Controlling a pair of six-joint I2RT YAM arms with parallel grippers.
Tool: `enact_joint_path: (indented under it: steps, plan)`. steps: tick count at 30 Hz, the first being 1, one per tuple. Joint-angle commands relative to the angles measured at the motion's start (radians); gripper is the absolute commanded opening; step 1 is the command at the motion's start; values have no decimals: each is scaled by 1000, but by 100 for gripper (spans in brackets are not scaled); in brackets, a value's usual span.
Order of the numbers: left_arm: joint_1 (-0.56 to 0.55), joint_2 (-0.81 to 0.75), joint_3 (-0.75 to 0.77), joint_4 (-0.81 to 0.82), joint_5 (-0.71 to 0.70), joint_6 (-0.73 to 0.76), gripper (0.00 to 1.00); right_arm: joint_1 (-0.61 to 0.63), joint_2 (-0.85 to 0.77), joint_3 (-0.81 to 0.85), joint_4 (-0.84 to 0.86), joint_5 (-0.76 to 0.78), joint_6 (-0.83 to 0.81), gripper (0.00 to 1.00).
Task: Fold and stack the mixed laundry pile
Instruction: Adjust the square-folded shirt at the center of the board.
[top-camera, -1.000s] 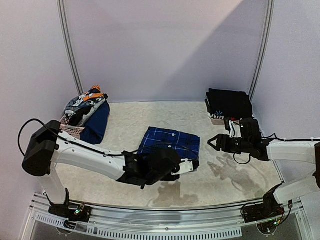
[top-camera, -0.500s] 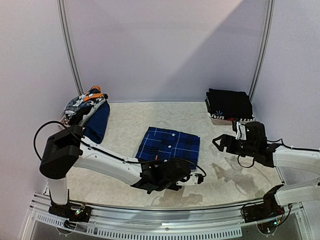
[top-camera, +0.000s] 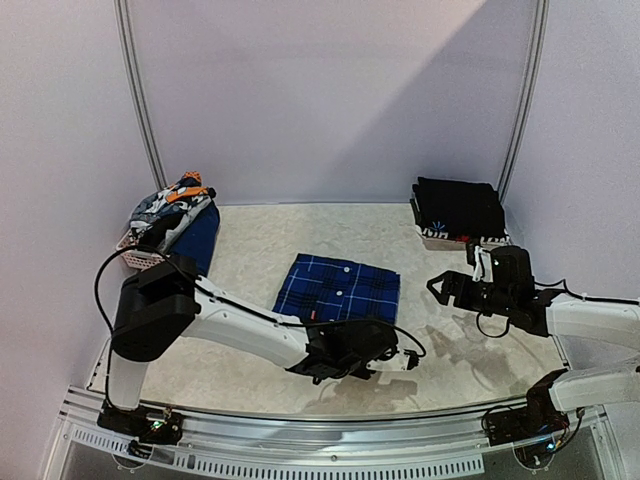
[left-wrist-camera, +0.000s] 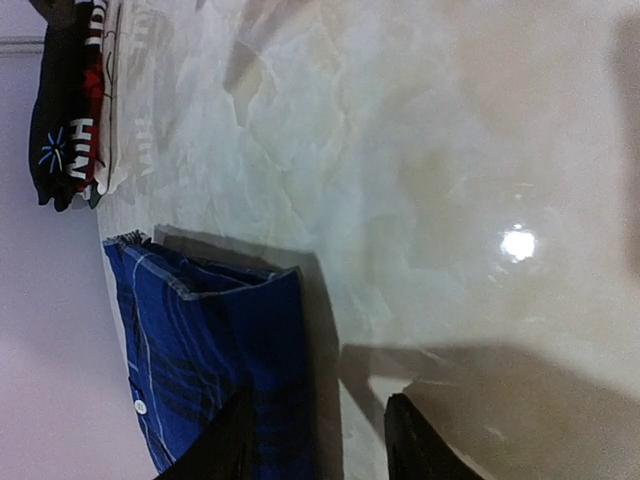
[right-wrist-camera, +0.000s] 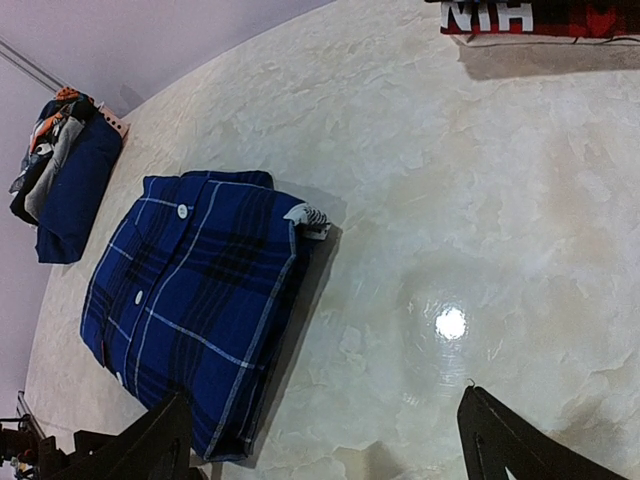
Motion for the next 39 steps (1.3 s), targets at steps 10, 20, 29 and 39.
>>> enact_joint_path:
  steps: [10,20,29,39]
  plan:
    - [69,71,66,29,66,70,35,-7,-9,-13,-6,28,-24,94]
    - [71,116,113,73,76,100,28,-7,8,-10,-5,29,-24,94]
    - [61,112,101,149,18,131,42,-7,19,-4,1,21,-24,94]
    - [44,140,100,227,-47,170,51,-8,28,-5,4,14,-18,94]
